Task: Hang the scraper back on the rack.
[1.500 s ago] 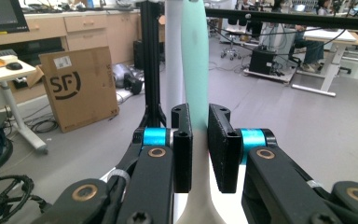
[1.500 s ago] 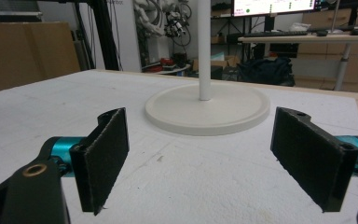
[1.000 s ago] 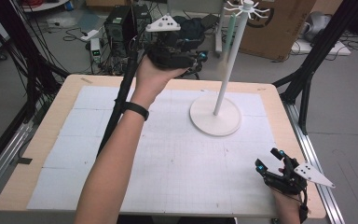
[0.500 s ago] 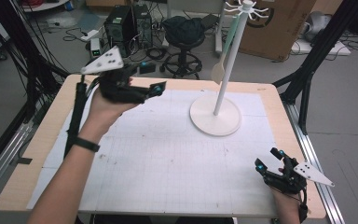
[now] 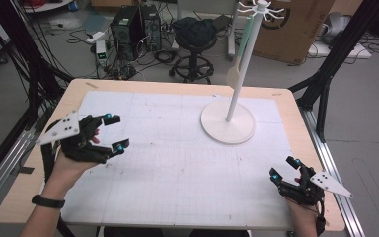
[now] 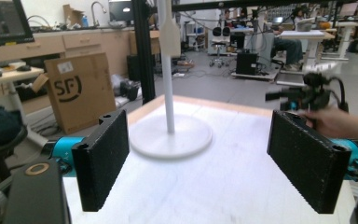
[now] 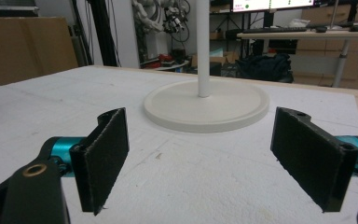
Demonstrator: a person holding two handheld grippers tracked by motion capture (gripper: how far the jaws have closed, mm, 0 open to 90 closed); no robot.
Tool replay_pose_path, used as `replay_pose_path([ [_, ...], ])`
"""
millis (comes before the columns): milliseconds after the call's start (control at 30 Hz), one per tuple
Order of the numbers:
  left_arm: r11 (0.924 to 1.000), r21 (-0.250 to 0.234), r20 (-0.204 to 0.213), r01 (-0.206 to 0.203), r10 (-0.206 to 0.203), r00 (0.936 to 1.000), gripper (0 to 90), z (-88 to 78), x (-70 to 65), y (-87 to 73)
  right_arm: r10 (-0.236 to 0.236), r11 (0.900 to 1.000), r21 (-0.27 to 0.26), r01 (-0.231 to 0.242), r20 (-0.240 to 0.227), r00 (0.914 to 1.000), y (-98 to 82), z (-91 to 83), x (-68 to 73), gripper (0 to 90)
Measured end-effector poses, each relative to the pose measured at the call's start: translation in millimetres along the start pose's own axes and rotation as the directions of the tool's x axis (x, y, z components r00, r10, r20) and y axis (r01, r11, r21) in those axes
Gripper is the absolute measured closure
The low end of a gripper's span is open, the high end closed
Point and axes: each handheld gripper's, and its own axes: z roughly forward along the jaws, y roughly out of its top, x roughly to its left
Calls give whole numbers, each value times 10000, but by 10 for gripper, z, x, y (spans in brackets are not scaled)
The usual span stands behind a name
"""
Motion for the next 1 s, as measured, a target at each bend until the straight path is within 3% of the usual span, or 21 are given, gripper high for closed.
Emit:
replay_pose_path([
  [200, 9997, -199, -227, 114, -118, 9997, 200, -280, -95, -418, -41, 10000, -72, 41, -12, 10000, -2, -2, 12, 180],
  [400, 9994, 128, -548, 327, -319, 9980, 199, -393, -106, -707, -87, 10000, -25, 87, 3, 10000, -2, -4, 14, 180],
  [600, 9976, -134, -767, 675, -684, 9947, 188, -492, -73, -839, -131, 9997, -192, 132, 66, 9999, -7, -15, 28, 180],
  [1000, 9974, 167, -975, 706, -686, 9929, 186, -570, -90, -927, -222, 9992, -317, 224, 71, 9997, -13, -24, 29, 179],
])
